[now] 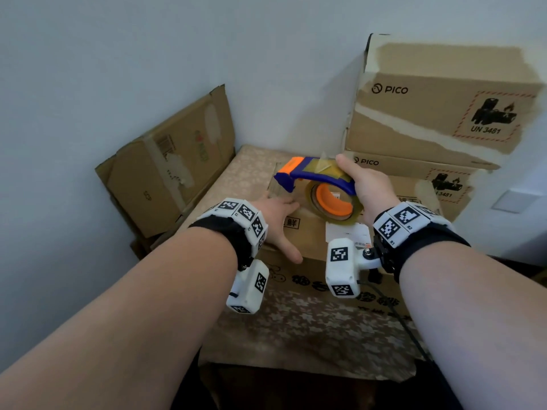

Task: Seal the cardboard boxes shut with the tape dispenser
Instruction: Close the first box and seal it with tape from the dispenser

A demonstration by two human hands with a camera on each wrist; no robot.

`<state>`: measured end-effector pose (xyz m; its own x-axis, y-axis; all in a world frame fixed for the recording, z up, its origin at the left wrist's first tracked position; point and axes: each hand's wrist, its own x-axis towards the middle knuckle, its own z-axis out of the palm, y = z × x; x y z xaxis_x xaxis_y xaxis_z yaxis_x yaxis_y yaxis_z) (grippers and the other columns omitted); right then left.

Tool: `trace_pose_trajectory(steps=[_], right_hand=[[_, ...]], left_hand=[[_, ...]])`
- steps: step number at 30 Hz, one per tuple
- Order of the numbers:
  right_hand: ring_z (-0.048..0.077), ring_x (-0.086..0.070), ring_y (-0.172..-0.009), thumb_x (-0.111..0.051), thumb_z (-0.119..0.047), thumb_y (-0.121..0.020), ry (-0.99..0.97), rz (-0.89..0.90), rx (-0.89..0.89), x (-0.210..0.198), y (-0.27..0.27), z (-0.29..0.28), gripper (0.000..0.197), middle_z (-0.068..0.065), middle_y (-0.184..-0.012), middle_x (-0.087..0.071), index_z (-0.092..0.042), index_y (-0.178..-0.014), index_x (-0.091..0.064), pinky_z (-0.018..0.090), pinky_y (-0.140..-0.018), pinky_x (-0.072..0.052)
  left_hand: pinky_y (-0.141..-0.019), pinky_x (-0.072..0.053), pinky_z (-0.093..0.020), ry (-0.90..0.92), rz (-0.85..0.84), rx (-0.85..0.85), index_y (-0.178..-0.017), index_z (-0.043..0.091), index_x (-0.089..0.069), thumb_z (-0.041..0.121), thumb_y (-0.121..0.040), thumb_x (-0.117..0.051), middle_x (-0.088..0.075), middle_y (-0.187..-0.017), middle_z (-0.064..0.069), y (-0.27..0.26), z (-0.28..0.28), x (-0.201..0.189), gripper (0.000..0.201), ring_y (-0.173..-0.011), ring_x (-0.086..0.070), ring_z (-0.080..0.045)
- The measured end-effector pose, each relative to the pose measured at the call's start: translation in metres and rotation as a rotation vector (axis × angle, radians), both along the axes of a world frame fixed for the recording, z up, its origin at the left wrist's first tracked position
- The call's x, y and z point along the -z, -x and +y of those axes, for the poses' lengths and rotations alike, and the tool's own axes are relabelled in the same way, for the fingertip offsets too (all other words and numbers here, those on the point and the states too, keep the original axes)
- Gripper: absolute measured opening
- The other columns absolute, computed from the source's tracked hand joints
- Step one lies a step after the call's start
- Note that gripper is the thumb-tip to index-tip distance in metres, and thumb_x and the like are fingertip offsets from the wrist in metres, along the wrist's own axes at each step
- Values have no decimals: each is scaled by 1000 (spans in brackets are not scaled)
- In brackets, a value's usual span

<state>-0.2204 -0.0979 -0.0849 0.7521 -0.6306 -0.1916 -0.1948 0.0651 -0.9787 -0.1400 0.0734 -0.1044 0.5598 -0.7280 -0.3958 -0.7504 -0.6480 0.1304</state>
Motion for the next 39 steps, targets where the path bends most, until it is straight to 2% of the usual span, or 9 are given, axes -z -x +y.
trace_pose_trajectory(steps=[5, 7, 11, 13, 16, 20, 28, 35, 39], right_hand=[[22, -60, -65, -74, -42, -78, -80, 8, -22, 3, 2, -8, 31, 2, -62, -64, -13, -82, -64, 38, -84, -51], [25, -61, -71, -75, -44, -76, -96, 13, -44, 4, 0, -11, 35, 7, -70, -66, -12, -84, -65, 45, -93, -52], [28, -64, -77, -76, -52, -67, -80, 39, -94, 6, -4, -16, 45, 10, -75, -67, -14, -87, -65, 51, -97, -49], [28, -64, -77, -74, -51, -73, -87, 46, -110, 8, -4, -19, 42, 9, -75, -68, -14, -90, -65, 50, -96, -49], [30, -66, -83, -73, -51, -75, -100, 56, -128, 10, -2, -22, 41, 11, -81, -70, -14, -92, -66, 50, -96, -49], [28, -64, -79, -71, -48, -79, -95, 38, -148, 10, -1, -23, 36, 11, -80, -70, -15, -92, -66, 48, -96, -50], [30, -66, -82, -71, -49, -78, -82, 50, -182, 9, 1, -23, 37, 13, -85, -71, -15, -90, -66, 50, -97, -49], [31, -65, -86, -69, -52, -79, -80, 46, -214, 10, 4, -25, 40, 14, -89, -70, -14, -92, -65, 51, -97, -49], [30, -65, -86, -69, -52, -79, -90, 45, -225, 11, 5, -27, 39, 12, -86, -71, -16, -92, -65, 50, -97, -49]], left_hand=[[-119, -17, -43, -25, 32, 17, -153, 20, -6, 67, -59, -75, -6, -160, 5, -2, -2, -8, 125, -146, -8, -21], [-116, -25, -40, -7, 103, -36, -152, 19, -18, 60, -65, -75, -20, -157, 2, -2, -1, -14, 112, -142, -23, -20], [-88, -48, -35, 357, 53, -361, -115, 7, -64, 20, -93, -53, -64, -116, -12, -12, -4, -20, 27, -104, -60, -26], [-84, -50, -33, 542, 70, -582, -110, 5, -67, 11, -96, -46, -67, -108, -12, -23, -5, -21, 27, -100, -62, -26], [-91, -53, -39, 850, 441, -881, -118, -5, -59, 10, -96, -47, -63, -120, -23, -28, -8, -25, 30, -110, -62, -34], [-86, -51, -34, 927, 831, -995, -114, -3, -55, 25, -102, -40, -58, -122, -25, -19, -11, -31, 34, -103, -61, -32], [-89, -47, -35, 1009, 1022, -1082, -98, 5, -56, 23, -99, -47, -61, -108, -17, -15, -17, -32, 21, -106, -58, -28], [-85, -45, -30, 1078, 1096, -1175, -109, 4, -58, 13, -97, -49, -63, -85, -9, -18, -21, -24, 17, -80, -59, -18], [-81, -46, -30, 1077, 1150, -1184, -91, 2, -58, 8, -97, -49, -62, -84, -10, -20, -21, -21, 12, -76, -59, -17]])
